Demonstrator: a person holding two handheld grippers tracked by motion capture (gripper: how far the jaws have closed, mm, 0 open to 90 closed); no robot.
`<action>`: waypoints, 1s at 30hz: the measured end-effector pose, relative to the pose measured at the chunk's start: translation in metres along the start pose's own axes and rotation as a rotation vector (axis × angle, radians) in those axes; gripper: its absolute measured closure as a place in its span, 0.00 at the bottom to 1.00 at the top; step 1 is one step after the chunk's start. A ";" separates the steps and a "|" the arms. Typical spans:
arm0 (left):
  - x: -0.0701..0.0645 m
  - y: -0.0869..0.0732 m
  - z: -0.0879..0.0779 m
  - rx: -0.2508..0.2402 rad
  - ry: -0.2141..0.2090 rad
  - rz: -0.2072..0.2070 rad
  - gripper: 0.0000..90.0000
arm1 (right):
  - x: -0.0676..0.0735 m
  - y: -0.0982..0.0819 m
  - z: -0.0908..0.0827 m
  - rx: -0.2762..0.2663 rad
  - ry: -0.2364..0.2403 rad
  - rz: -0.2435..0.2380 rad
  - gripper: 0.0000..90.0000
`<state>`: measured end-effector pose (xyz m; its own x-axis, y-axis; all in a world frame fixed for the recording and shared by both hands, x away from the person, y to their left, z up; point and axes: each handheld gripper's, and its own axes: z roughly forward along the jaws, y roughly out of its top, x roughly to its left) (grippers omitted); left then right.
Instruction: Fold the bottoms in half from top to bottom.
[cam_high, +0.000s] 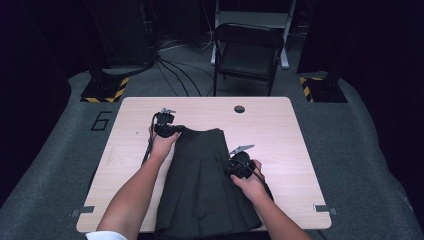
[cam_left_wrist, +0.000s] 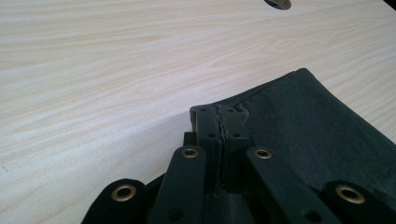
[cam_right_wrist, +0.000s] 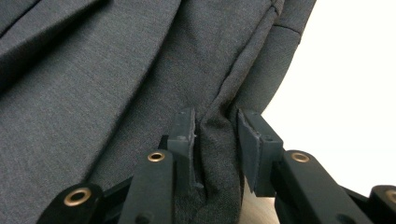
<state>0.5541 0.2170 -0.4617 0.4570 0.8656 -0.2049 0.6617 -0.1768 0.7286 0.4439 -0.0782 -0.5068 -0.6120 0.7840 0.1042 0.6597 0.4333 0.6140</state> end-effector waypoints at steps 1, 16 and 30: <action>0.000 0.000 0.000 0.002 -0.004 0.001 0.99 | 0.000 0.000 0.000 0.000 0.000 0.001 0.75; -0.007 -0.008 0.009 0.069 -0.081 0.052 0.97 | -0.001 -0.001 0.000 -0.010 0.001 0.004 0.72; 0.002 -0.012 0.023 0.078 0.059 0.085 0.65 | -0.001 -0.001 0.000 -0.008 0.006 0.003 0.72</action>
<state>0.5609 0.2103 -0.4855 0.4791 0.8716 -0.1043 0.6672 -0.2843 0.6885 0.4434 -0.0795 -0.5075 -0.6127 0.7825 0.1112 0.6581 0.4271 0.6201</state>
